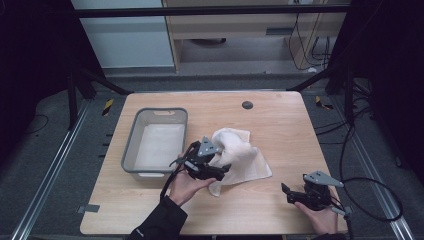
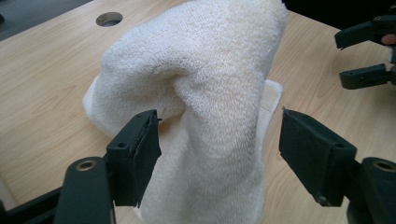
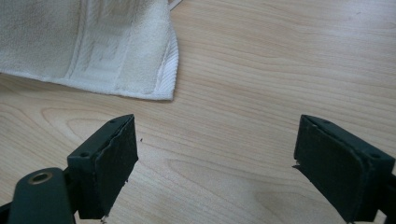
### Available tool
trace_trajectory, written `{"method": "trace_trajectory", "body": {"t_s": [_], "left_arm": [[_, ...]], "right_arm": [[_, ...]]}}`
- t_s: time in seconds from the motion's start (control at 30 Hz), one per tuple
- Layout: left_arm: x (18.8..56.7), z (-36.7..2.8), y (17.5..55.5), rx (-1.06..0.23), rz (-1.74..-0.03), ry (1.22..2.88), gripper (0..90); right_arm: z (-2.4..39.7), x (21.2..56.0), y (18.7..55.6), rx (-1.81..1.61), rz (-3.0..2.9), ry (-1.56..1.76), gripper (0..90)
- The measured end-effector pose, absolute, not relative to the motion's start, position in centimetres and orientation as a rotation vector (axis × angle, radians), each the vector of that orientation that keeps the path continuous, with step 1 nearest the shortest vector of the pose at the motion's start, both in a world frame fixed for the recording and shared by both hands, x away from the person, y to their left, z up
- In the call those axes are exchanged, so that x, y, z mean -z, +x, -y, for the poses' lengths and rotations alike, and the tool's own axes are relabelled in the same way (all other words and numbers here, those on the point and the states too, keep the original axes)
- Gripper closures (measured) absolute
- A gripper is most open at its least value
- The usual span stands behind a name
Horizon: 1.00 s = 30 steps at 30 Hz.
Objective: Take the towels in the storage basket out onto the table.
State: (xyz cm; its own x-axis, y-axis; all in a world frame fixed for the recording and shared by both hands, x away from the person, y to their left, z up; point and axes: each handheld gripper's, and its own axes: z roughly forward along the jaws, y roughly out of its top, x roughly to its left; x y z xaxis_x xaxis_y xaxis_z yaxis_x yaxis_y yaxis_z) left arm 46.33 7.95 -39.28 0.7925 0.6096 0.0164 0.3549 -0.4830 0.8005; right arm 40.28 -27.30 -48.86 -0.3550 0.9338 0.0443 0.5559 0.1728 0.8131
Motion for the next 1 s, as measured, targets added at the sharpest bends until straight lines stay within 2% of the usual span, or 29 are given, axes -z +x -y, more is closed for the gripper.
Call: {"method": "trace_trajectory", "body": {"t_s": [0.3,0.63,1.0], "left_arm": [[38.8,-11.0,44.9,-0.401,-0.728,2.121,27.1],[40.4,-15.9,43.3,-0.422,-0.805,2.112,27.4],[41.8,-20.8,41.5,-0.441,-0.894,2.062,32.8]], "right_arm": [[27.3,48.9,40.3,-1.058,-1.982,1.402,13.2],[27.4,49.0,40.3,-1.052,-1.98,1.4,13.1],[27.5,49.0,40.1,-1.054,-1.977,1.415,12.7]]}}
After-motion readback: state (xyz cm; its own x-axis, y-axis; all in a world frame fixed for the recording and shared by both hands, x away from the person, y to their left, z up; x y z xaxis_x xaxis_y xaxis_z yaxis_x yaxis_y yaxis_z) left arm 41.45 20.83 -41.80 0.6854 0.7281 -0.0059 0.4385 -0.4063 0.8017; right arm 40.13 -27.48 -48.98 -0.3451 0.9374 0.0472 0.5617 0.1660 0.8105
